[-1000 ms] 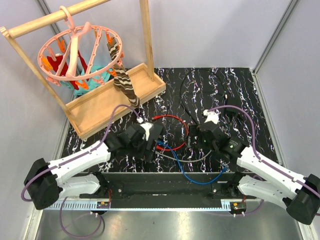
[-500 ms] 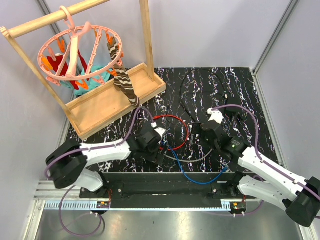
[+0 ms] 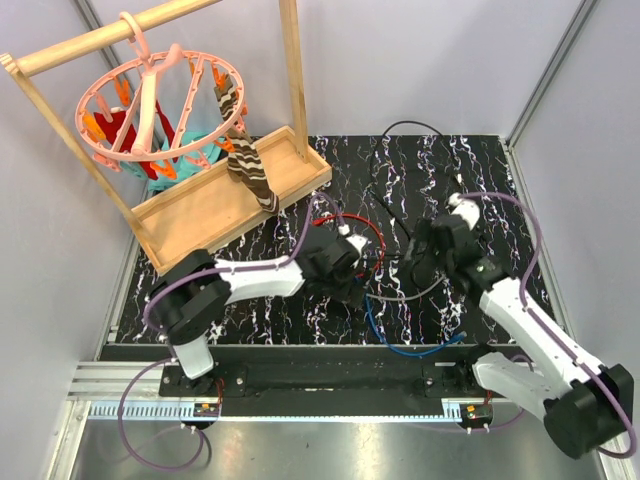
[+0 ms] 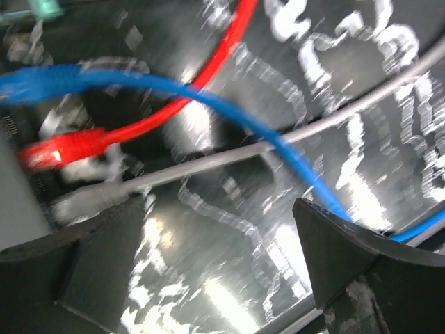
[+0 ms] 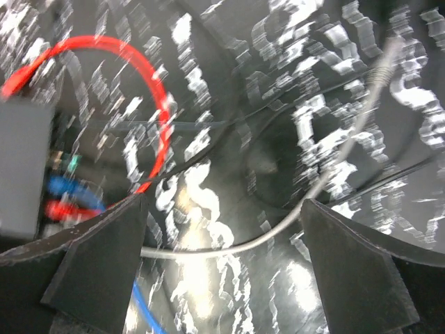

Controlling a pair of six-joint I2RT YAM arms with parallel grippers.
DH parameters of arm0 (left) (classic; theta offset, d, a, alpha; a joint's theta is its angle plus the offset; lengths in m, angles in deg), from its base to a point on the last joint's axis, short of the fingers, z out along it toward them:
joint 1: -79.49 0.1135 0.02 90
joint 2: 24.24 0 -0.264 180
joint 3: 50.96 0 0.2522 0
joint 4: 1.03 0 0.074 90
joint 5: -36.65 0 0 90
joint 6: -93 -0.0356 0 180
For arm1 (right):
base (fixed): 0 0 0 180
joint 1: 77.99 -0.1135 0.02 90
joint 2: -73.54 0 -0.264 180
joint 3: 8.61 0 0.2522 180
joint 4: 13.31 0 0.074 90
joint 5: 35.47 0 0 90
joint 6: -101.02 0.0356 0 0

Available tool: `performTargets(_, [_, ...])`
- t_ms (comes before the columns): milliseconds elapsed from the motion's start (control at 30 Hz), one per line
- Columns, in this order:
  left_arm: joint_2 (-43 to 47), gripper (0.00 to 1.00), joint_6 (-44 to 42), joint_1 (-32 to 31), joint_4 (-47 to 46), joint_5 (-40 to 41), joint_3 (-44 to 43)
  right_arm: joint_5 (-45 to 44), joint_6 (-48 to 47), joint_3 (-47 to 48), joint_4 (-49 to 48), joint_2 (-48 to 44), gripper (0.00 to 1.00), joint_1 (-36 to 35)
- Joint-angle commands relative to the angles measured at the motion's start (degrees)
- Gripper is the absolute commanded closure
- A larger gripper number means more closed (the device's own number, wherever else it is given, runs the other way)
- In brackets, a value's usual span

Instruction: Insert the plug into the switch port

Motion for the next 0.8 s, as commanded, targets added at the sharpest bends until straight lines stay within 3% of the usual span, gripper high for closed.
performTargets(0, [-2.82, 0.07, -0.34, 0.0, -3.02, -4.31, -7.29, 6.78, -4.18, 5.44, -1.1, 3.9, 0.0, 10.41])
performTargets(133, [-0.2, 0.07, -0.43, 0.0, -2.49, -5.02, -8.8, 12.34, -5.33, 9.3, -1.98, 8.38, 0.0, 24.55])
performTargets(300, [10.61, 0.05, -1.48, 1.58, 0.66, -3.17, -2.49, 18.12, -5.41, 10.02, -6.45, 14.97, 0.0, 34.42])
performTargets(400, [19.04, 0.04, -1.57, 5.08, 2.95, -2.55, 3.04, 21.64, -6.2, 11.42, -8.48, 19.28, 0.02, 35.93])
performTargets(633, [39.07, 0.02, -9.11, 21.15, 9.81, -1.15, 9.31, 27.02, -9.1, 15.11, -11.12, 30.61, 0.16, 35.84])
performTargets(767, [42.62, 0.01, -15.98, 24.78, 12.1, 9.63, 8.69, 28.42, -9.81, 18.01, -12.53, 35.36, 0.32, 35.58])
